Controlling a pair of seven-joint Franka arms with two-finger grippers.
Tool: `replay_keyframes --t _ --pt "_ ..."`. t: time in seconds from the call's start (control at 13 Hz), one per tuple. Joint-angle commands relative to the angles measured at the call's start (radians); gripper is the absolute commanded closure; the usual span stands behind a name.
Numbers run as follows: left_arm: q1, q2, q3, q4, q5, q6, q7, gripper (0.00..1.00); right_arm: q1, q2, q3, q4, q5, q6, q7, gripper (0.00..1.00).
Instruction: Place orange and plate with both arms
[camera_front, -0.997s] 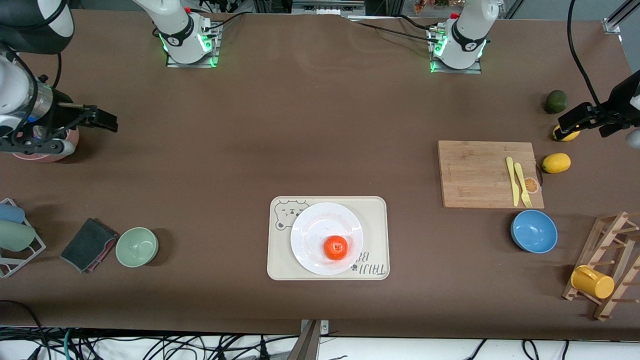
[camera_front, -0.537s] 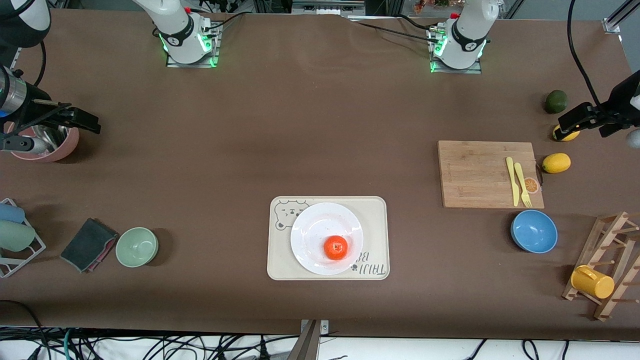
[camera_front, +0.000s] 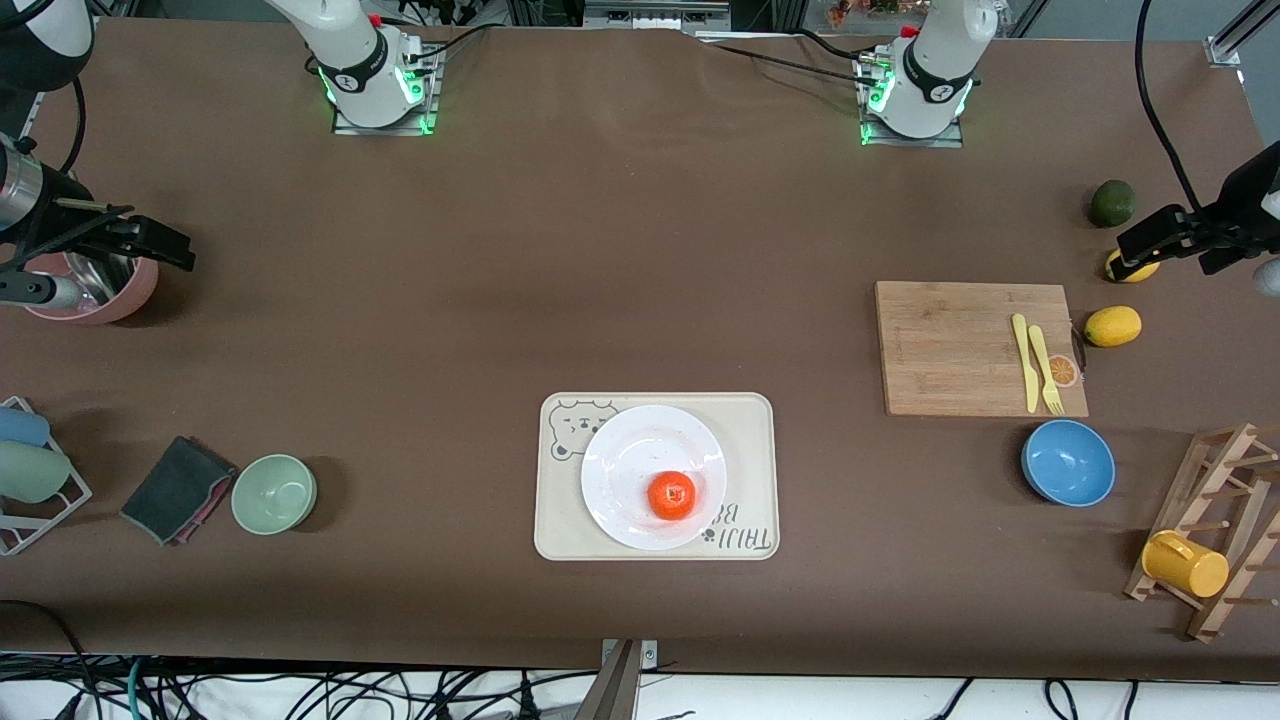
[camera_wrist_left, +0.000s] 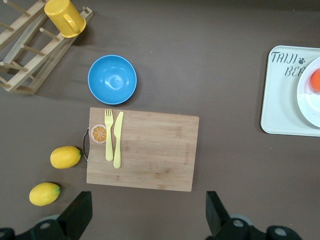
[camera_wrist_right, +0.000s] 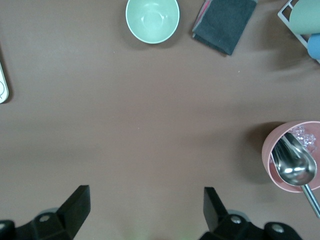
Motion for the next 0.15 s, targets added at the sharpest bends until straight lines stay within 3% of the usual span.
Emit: replay_keyframes --t 0.0,0.08 --pt "0.0 0.011 -0.001 0.026 0.027 -0.007 0.006 0.0 0.0 0.019 0.002 0.042 0.015 -0.023 0.006 0.0" --pt "0.0 0.011 -0.001 0.026 0.029 -0.007 0.006 0.0 0.0 0.019 0.002 0.04 0.015 -0.025 0.006 0.0"
